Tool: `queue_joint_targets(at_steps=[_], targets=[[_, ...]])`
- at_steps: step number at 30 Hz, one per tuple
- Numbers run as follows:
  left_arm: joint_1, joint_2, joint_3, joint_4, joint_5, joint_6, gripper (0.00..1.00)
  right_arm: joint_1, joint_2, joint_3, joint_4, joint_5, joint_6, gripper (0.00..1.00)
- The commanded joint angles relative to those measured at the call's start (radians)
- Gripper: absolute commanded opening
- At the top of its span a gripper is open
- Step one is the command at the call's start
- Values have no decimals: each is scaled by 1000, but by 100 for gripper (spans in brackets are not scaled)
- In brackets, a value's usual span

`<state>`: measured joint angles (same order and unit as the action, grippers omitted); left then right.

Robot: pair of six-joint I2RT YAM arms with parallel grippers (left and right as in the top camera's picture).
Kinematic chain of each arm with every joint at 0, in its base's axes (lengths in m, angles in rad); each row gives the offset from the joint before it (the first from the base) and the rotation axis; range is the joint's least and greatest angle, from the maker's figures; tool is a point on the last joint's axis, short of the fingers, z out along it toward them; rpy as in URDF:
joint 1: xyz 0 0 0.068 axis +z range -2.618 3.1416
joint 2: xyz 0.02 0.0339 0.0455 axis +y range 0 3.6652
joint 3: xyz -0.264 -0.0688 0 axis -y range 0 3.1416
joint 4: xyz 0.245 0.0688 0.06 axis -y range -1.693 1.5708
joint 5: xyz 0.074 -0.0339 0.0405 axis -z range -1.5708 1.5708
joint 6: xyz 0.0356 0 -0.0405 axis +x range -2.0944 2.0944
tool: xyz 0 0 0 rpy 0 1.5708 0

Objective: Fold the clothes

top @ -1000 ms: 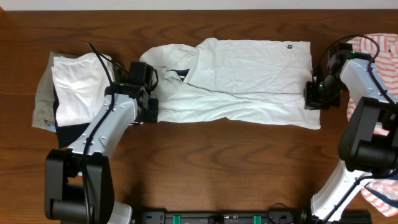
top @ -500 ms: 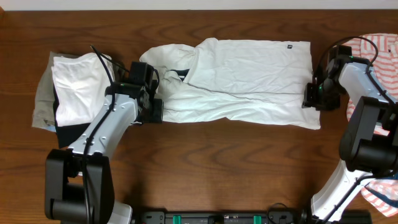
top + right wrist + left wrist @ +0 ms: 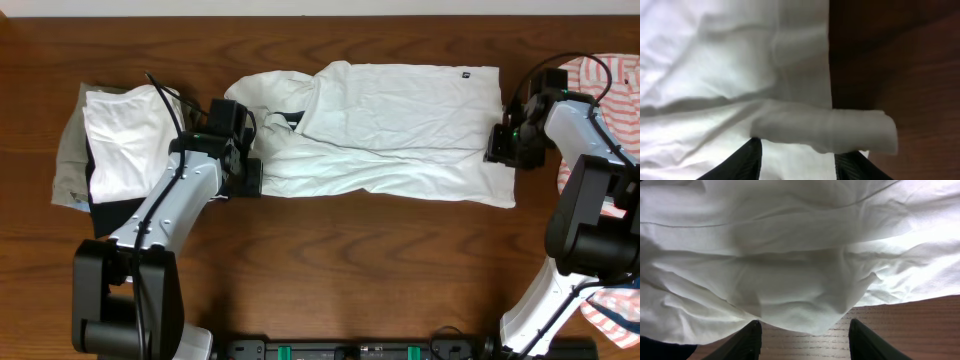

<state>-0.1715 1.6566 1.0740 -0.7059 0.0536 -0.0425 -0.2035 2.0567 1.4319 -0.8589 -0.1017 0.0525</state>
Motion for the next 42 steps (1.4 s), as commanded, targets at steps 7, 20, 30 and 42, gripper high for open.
queue_joint_targets(at_steps=[7, 20, 30, 42], targets=[[0, -13, 12, 0, 7, -4, 56, 2, -27, -1, 71, -11, 185, 42], [0, -13, 12, 0, 7, -4, 56, 0, -27, -1, 150, 136, 213, 47], [0, -13, 12, 0, 7, -4, 56, -8, -27, -1, 178, 169, 134, 52], [0, -13, 12, 0, 7, -4, 56, 13, 3, -6, 179, 111, 130, 44]])
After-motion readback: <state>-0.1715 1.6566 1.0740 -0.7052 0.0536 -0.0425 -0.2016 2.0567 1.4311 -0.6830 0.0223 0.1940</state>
